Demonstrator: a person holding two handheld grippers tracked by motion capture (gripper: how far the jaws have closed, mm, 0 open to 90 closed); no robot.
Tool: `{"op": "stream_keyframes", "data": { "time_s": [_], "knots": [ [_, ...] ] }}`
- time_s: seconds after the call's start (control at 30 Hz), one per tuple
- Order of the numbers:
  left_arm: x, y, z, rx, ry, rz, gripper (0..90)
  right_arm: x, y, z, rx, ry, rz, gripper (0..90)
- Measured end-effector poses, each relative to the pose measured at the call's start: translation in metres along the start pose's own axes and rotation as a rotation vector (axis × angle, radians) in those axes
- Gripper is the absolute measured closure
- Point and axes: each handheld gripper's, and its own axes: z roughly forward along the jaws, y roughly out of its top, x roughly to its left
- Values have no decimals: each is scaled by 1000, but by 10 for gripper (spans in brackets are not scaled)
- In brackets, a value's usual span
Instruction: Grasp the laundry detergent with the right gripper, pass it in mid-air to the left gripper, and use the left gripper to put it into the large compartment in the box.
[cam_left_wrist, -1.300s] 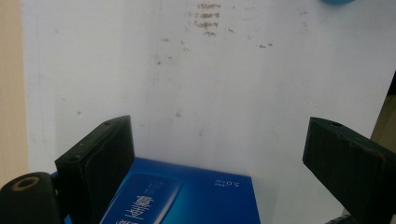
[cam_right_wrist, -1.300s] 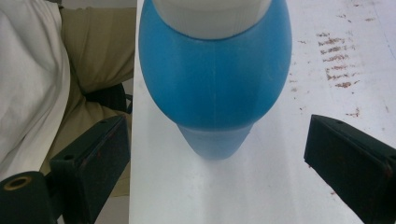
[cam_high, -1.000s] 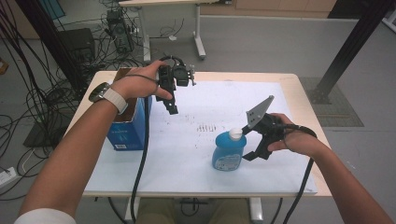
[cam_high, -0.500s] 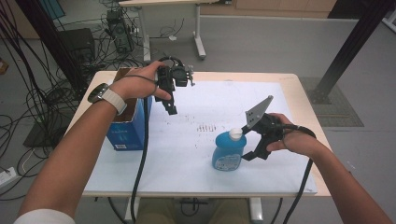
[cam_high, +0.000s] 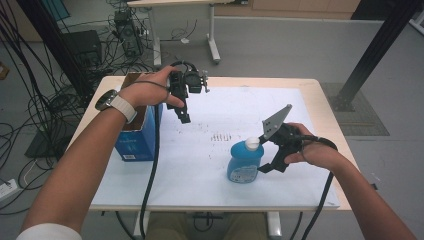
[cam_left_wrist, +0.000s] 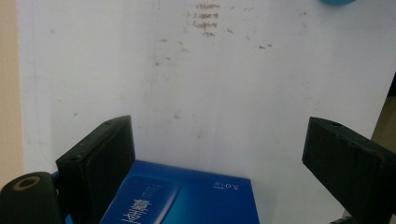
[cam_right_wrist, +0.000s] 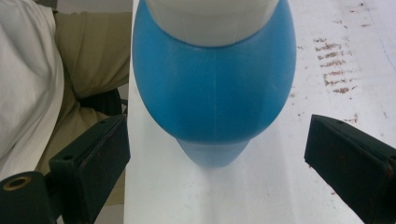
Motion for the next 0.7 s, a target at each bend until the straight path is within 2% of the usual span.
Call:
{"op": "stream_keyframes", "data": {
  "time_s": [0.7],
  "knots": [
    [-1,0,3,-4,-3,-5,97,1,-8,14,-44,2,21,77]
  ]
}}
